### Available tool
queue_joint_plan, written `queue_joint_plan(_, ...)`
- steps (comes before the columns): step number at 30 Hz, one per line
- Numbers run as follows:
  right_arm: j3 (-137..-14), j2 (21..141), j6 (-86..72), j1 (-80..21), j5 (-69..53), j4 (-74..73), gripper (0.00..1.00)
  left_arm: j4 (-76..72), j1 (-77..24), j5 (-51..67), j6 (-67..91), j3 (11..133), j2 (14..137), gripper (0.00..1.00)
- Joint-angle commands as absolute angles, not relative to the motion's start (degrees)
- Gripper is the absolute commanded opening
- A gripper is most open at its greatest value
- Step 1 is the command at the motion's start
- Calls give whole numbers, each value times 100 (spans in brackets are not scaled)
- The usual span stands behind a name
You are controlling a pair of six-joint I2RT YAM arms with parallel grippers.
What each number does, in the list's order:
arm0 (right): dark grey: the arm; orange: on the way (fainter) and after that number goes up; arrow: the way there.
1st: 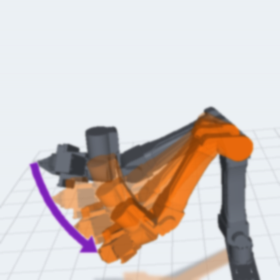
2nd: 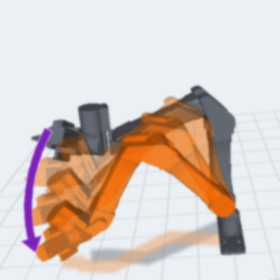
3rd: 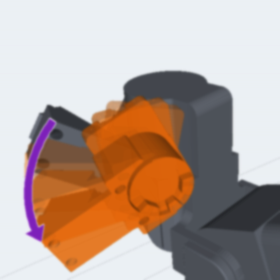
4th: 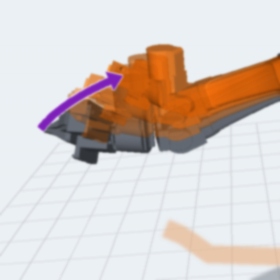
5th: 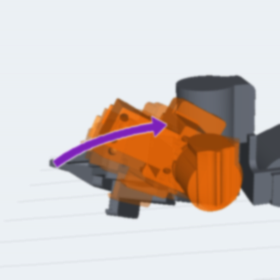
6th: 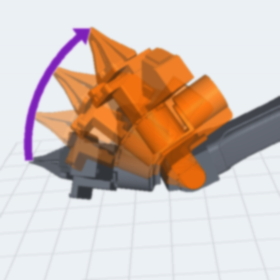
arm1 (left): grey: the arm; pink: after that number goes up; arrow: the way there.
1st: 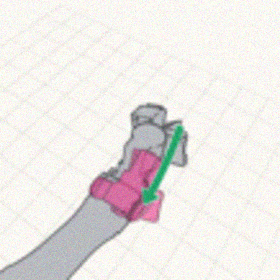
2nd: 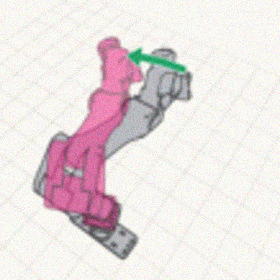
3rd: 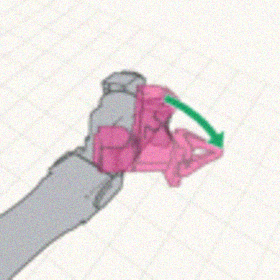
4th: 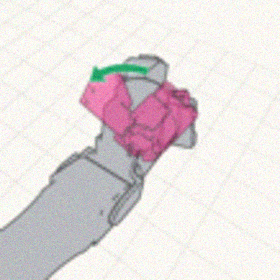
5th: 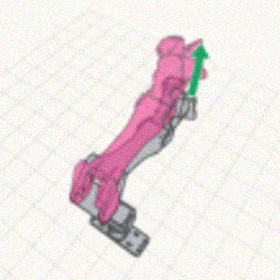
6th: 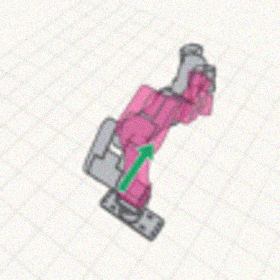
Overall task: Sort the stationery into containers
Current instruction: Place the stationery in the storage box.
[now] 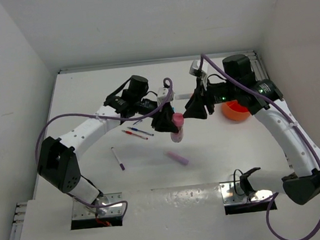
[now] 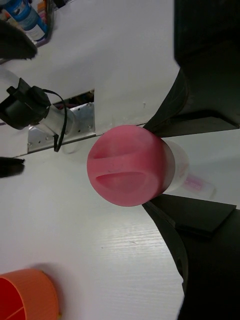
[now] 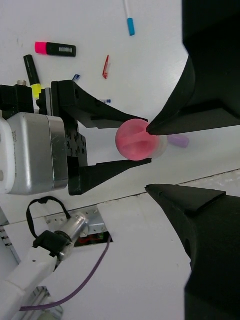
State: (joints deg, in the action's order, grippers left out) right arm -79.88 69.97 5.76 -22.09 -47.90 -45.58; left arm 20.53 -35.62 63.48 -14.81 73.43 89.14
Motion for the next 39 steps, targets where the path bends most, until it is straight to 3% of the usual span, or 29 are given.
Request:
queue_joint_plan(1, -7919, 6891, 835, -2259, -4772, -4570, 43, 1890, -3691, 6846, -1661, 7629, 8921, 0)
queue_joint_plan(22, -7682, 7022, 1151, -2513, -4588, -4500, 33, 1275, -3937, 7365, -1072, 7700, 9097, 0)
queue_joint_plan(26, -7725, 7075, 1125, -2610, -4605, -4491, 22, 1231, -3981, 7348, -1046, 7655, 9105, 0)
queue_joint_plan(32, -7691, 7128, 1221, -2663, -4570, -4614, 21, 985, -3973, 7392, -818, 7611, 9097, 0)
queue_joint_plan(36, -7638, 7058, 1309, -2698, -4544, -4693, 0, 949, -3929, 7409, -756, 7620, 9079, 0)
queue_joint_plan(38, -7603, 7023, 1310, -2707, -4500, -4711, 0, 792, -3842, 7427, -599, 7577, 9097, 3)
queue_joint_plan(39, -7611, 7014, 1292, -2707, -4474, -4720, 0, 678, -3797, 7453, -493, 7559, 9097, 9)
